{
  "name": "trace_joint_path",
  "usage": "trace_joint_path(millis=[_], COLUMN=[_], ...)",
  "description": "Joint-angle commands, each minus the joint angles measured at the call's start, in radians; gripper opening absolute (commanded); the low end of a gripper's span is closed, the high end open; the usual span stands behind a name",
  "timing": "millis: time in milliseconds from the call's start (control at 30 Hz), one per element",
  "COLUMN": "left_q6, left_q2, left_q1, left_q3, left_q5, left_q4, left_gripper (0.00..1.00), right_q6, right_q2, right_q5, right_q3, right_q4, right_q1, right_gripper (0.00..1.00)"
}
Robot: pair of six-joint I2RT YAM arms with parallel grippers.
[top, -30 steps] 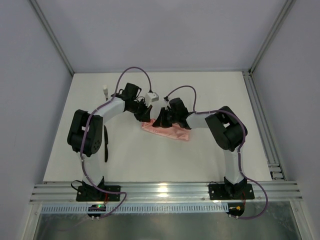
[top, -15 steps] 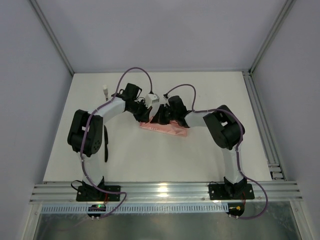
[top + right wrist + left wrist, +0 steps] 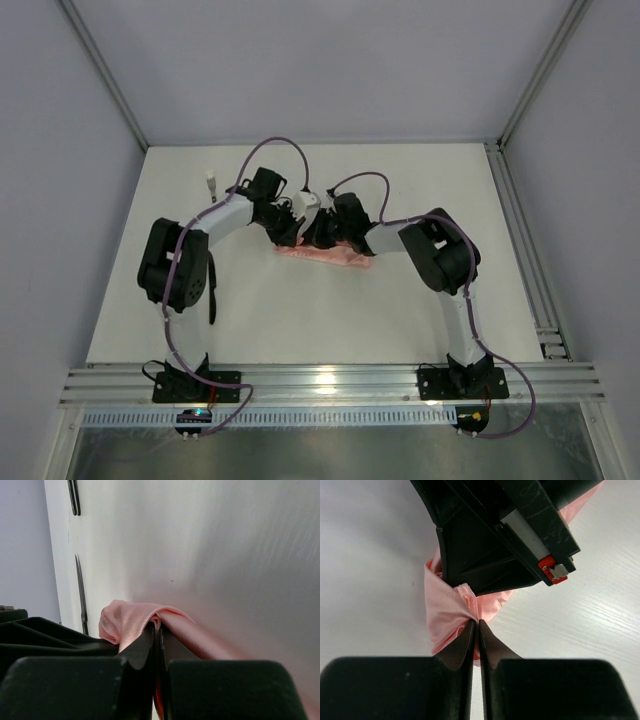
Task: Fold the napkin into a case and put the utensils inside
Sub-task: Stuff the top corner of the smaller-rectangle-folded napkin into the folded napkin.
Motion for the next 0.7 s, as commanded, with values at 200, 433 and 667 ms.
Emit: trace_joint_path(millis=[200, 433, 667], left_q6=[0.027, -0.024, -0.053], left_q2=[0.134, 0.146, 0.162], left_q1=[-0.025, -0.008, 0.018], left_q3=[0.086, 0.103, 0.131], left_q5=[-0.088, -0.113, -0.038], left_q4=[-0.111, -0.112, -0.132], left_gripper=[0.07, 0.06, 0.06], right_q6=[-0.037, -0.19, -0.251], right_q2=[0.014, -0.079, -0.17], right_q5=[-0.013, -0.035, -0.056], right_q3=[0.063, 0.102, 0.062], right_q4=[-0.019, -0.208, -0.303], right_q1=[0.001, -0.021, -0.076], right_gripper=[0.04, 0.16, 0.25])
